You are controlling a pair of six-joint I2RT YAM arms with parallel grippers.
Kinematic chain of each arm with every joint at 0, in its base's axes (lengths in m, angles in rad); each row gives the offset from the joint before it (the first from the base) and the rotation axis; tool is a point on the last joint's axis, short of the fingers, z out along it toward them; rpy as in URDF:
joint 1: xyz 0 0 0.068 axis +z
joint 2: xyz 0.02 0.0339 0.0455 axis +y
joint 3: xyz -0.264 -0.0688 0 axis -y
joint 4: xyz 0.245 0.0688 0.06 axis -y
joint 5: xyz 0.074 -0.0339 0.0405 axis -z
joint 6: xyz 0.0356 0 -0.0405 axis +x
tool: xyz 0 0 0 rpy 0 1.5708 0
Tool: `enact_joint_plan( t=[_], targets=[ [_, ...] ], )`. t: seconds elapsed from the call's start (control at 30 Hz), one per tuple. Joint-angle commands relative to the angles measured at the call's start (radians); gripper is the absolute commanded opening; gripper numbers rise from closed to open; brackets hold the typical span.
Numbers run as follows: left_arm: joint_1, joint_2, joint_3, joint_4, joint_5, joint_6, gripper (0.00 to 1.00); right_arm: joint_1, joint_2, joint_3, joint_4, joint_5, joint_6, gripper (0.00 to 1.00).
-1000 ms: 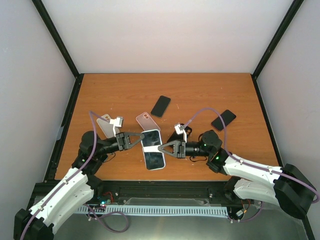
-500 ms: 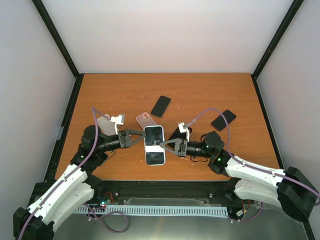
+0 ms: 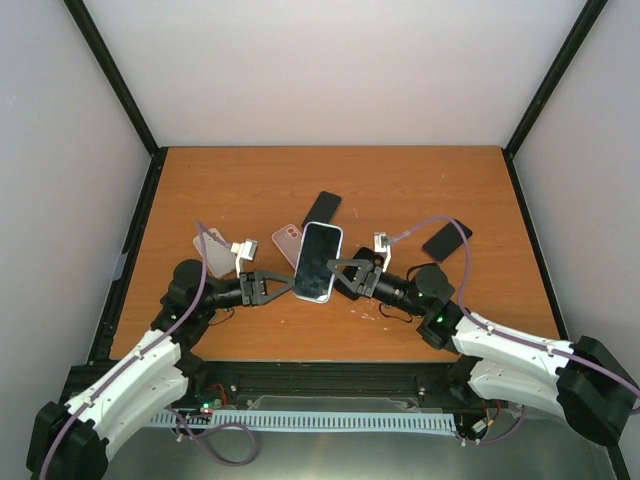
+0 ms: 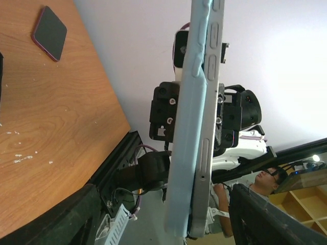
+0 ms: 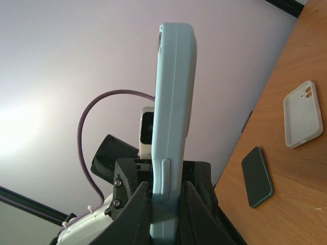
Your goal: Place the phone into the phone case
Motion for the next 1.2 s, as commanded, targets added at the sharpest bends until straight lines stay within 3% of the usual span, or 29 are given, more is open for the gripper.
enact_joint_plan(
  t=[0.0,0.03,0.1,0.2,0.3,0.43,0.53,0.57,0.63,0.67,0.77,0.87,0.93,1.1,1.17],
  targets=[
    [-0.022,0.050,0.012,0.081,0.029,0.009,0.69,0.000,0.035,0.022,0.116,0.048,0.030,0.03],
    [-0.026,0.060,0.013,0.084,0.029,0.012,0.64,0.000,0.044,0.019,0.125,0.047,0.035,0.03],
    [-0.030,0.074,0.018,0.080,0.023,0.026,0.44,0.000,0.063,0.016,0.138,0.048,0.045,0.03],
    [-0.029,0.077,0.061,-0.057,-0.031,0.102,0.15,0.000,0.078,0.013,0.141,0.045,0.050,0.04],
    [-0.030,0.075,0.109,-0.201,-0.103,0.183,0.01,0.000,0.082,0.013,0.129,0.040,0.043,0.11],
    [-0.029,0.069,0.125,-0.254,-0.135,0.218,0.00,0.000,0.088,0.022,0.090,0.032,0.022,0.16],
    [-0.029,0.072,0.123,-0.243,-0.128,0.216,0.01,0.000,0.102,0.019,0.100,0.016,0.013,0.06],
    [-0.030,0.069,0.123,-0.240,-0.126,0.214,0.04,0.000,0.107,0.016,0.110,0.008,0.010,0.04],
    [-0.030,0.053,0.126,-0.241,-0.132,0.206,0.25,0.000,0.118,0.009,0.131,-0.014,0.005,0.03],
    [-0.030,0.042,0.128,-0.244,-0.139,0.208,0.31,0.000,0.121,0.003,0.145,-0.029,0.002,0.03],
    [-0.029,0.002,0.134,-0.247,-0.166,0.217,0.42,0.000,0.134,-0.001,0.176,-0.089,-0.008,0.03],
    [-0.028,0.000,0.138,-0.245,-0.184,0.243,0.45,0.000,0.150,-0.001,0.208,-0.153,-0.007,0.03],
    [-0.029,0.016,0.142,-0.240,-0.183,0.260,0.40,-0.001,0.156,-0.005,0.238,-0.182,0.000,0.03],
    [-0.029,0.061,0.166,-0.235,-0.166,0.276,0.02,0.000,0.139,-0.016,0.232,-0.210,-0.014,0.03],
    [-0.029,0.071,0.181,-0.261,-0.180,0.282,0.00,0.000,0.125,-0.020,0.195,-0.204,-0.035,0.03]
  ],
)
